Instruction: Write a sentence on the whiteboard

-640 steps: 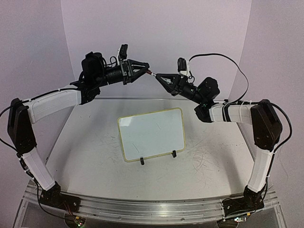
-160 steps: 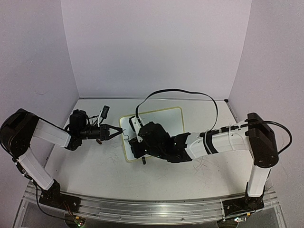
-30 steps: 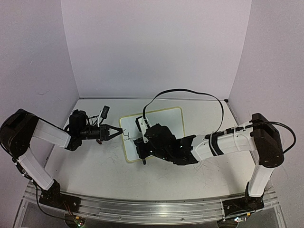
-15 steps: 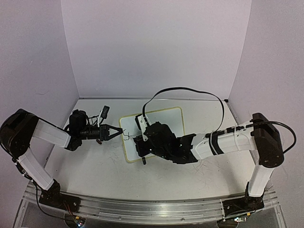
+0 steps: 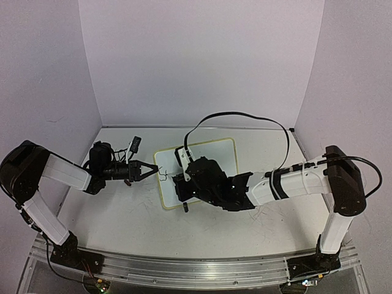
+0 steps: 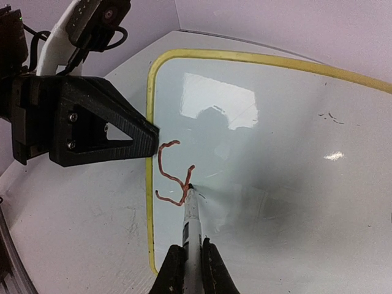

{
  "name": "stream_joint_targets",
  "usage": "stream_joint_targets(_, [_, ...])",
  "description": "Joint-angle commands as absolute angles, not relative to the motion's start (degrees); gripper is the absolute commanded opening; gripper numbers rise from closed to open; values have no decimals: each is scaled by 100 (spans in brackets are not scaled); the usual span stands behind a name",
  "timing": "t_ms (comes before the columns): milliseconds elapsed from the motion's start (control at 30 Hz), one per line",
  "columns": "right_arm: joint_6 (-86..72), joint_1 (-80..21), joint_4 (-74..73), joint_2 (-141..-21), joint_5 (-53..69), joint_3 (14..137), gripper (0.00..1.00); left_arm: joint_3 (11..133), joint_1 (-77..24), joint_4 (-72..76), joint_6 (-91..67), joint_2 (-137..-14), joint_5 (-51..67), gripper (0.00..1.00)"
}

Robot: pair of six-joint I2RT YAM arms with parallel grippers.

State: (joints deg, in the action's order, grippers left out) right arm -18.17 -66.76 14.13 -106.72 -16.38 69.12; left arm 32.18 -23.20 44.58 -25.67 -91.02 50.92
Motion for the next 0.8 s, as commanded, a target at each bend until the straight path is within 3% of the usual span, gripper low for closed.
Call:
stream_joint_targets(0, [-1867,-6585,1460,-10609,-2020,7054,0,3226,-2389,4507,-2681,-9015,5422,0])
stream_joint_targets(767, [-2190,-6583,1317,-10481,-1964,6724,0,3217,-2383,4503,-2672,-9012,5428,0])
